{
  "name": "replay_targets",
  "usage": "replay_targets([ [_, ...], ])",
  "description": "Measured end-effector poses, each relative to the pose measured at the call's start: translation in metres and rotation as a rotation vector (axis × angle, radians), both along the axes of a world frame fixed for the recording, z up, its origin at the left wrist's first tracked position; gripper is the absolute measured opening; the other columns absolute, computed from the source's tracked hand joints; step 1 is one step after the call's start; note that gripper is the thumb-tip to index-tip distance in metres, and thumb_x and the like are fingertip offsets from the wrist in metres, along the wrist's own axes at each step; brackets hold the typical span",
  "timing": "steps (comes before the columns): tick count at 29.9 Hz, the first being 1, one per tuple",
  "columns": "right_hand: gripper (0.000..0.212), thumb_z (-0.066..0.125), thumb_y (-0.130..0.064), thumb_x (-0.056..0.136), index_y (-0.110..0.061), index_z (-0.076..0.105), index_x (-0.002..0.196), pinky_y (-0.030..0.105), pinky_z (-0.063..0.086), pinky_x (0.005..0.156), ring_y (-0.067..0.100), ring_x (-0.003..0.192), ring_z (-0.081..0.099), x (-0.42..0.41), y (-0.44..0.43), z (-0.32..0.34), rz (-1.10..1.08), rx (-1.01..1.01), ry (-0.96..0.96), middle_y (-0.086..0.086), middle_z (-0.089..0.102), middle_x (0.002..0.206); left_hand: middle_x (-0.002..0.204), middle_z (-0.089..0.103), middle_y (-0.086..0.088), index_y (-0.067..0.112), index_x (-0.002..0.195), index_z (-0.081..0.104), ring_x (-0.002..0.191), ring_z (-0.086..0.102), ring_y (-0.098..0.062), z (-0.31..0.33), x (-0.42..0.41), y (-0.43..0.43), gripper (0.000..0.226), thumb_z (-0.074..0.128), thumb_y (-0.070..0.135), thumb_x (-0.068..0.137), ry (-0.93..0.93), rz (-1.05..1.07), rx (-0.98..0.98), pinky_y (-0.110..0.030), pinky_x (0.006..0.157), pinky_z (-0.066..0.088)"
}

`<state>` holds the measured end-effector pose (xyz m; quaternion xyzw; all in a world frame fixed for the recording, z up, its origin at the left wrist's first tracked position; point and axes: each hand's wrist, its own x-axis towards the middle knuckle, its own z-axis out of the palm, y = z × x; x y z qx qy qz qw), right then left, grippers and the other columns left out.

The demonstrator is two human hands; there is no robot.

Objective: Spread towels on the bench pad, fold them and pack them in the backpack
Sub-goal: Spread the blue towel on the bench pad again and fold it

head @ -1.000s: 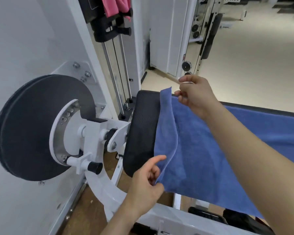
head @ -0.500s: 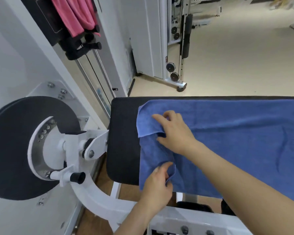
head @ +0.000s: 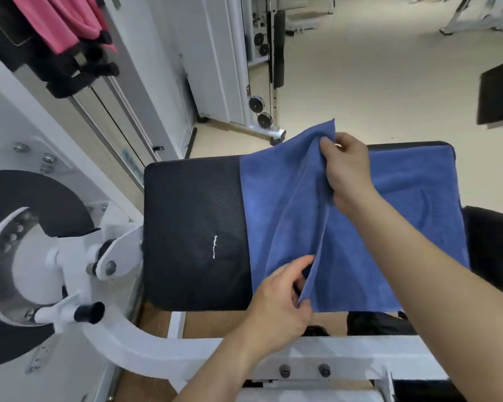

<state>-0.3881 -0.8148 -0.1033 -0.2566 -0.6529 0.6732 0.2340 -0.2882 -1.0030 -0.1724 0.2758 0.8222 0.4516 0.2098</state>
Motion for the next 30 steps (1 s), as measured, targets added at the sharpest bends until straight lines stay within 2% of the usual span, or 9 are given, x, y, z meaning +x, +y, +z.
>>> replay_targets([
  [3, 0.022, 0.048, -0.018, 0.092, 0.001, 0.06, 0.094, 0.028, 0.039, 0.064, 0.014, 0.072, 0.047, 0.021, 0.048, 0.002, -0.098, 0.139, -0.017, 0.004, 0.055, 0.08, 0.086, 0.047, 0.02, 0.039, 0.141, 0.039, 0.068, 0.051, 0.0, 0.0, 0.01, 0.039, 0.072, 0.055, 0.007, 0.078, -0.006, -0.135, -0.01, -0.012, 0.069, 0.043],
  [6, 0.015, 0.045, -0.019, 0.093, -0.013, 0.058, 0.091, 0.021, 0.038, 0.059, 0.01, 0.067, 0.046, 0.039, 0.084, -0.008, -0.128, 0.263, -0.081, -0.004, 0.054, 0.077, 0.085, 0.044, 0.029, 0.034, 0.142, 0.036, 0.079, 0.048, 0.006, -0.002, 0.025, 0.078, 0.073, 0.053, 0.003, 0.078, 0.004, -0.236, -0.024, -0.007, 0.072, 0.035],
  [9, 0.013, 0.044, -0.02, 0.094, -0.018, 0.057, 0.096, 0.021, 0.039, 0.062, 0.006, 0.071, 0.05, 0.055, 0.116, -0.022, -0.156, 0.388, -0.174, -0.011, 0.057, 0.08, 0.12, 0.05, 0.018, 0.033, 0.144, 0.027, 0.112, 0.049, -0.01, -0.006, 0.044, 0.117, 0.074, 0.05, 0.006, 0.079, -0.007, -0.319, -0.048, -0.024, 0.093, 0.042],
  [11, 0.017, 0.043, -0.018, 0.095, -0.015, 0.058, 0.1, 0.026, 0.043, 0.065, 0.01, 0.075, 0.054, 0.064, 0.132, -0.029, -0.169, 0.479, -0.237, -0.005, 0.061, 0.087, 0.145, 0.038, 0.005, 0.03, 0.149, 0.018, 0.13, 0.038, -0.019, -0.012, 0.054, 0.137, 0.077, 0.05, 0.007, 0.083, -0.046, -0.379, -0.116, -0.032, 0.108, 0.036],
  [16, 0.02, 0.045, -0.015, 0.096, -0.01, 0.057, 0.11, 0.035, 0.045, 0.075, 0.025, 0.089, 0.058, 0.072, 0.159, -0.046, -0.158, 0.674, -0.346, 0.003, 0.062, 0.096, 0.134, 0.044, -0.001, 0.025, 0.152, 0.021, 0.107, 0.056, -0.024, -0.026, 0.048, 0.151, 0.077, 0.057, 0.019, 0.085, -0.034, -0.493, -0.186, -0.04, 0.098, 0.046],
  [19, 0.022, 0.046, -0.017, 0.094, -0.011, 0.054, 0.114, 0.033, 0.039, 0.07, 0.028, 0.089, 0.055, 0.07, 0.169, -0.054, -0.14, 0.772, -0.405, 0.006, 0.063, 0.102, 0.119, 0.055, 0.0, 0.018, 0.136, 0.052, 0.098, 0.056, -0.019, -0.021, 0.007, 0.133, 0.052, 0.055, 0.019, 0.084, 0.242, -0.127, -0.042, -0.039, 0.09, 0.049],
  [22, 0.017, 0.047, -0.018, 0.091, -0.01, 0.054, 0.104, 0.036, 0.04, 0.068, 0.03, 0.095, 0.051, 0.069, 0.172, -0.058, -0.151, 0.882, -0.463, 0.011, 0.057, 0.105, 0.119, 0.052, -0.004, 0.018, 0.129, 0.055, 0.108, 0.051, -0.023, -0.005, -0.061, 0.103, 0.043, 0.061, 0.013, 0.087, 0.49, 0.385, -0.076, -0.023, 0.093, 0.037],
  [27, 0.022, 0.051, -0.025, 0.094, -0.009, 0.055, 0.109, 0.039, 0.042, 0.076, 0.033, 0.109, 0.042, 0.068, 0.171, -0.061, -0.18, 0.945, -0.528, 0.016, 0.046, 0.117, 0.098, 0.061, 0.007, 0.023, 0.131, 0.05, 0.095, 0.06, -0.015, 0.019, -0.13, 0.1, 0.042, 0.061, 0.028, 0.091, 0.226, 0.64, -0.053, -0.036, 0.085, 0.05],
  [30, 0.022, 0.05, -0.025, 0.096, -0.009, 0.056, 0.11, 0.035, 0.038, 0.076, 0.034, 0.11, 0.042, 0.065, 0.173, -0.059, -0.158, 0.922, -0.515, 0.016, 0.046, 0.117, 0.081, 0.065, 0.011, 0.023, 0.101, 0.067, 0.081, 0.064, -0.011, 0.026, -0.147, 0.102, 0.015, 0.065, 0.03, 0.088, 0.135, 0.686, -0.004, -0.032, 0.075, 0.054],
])
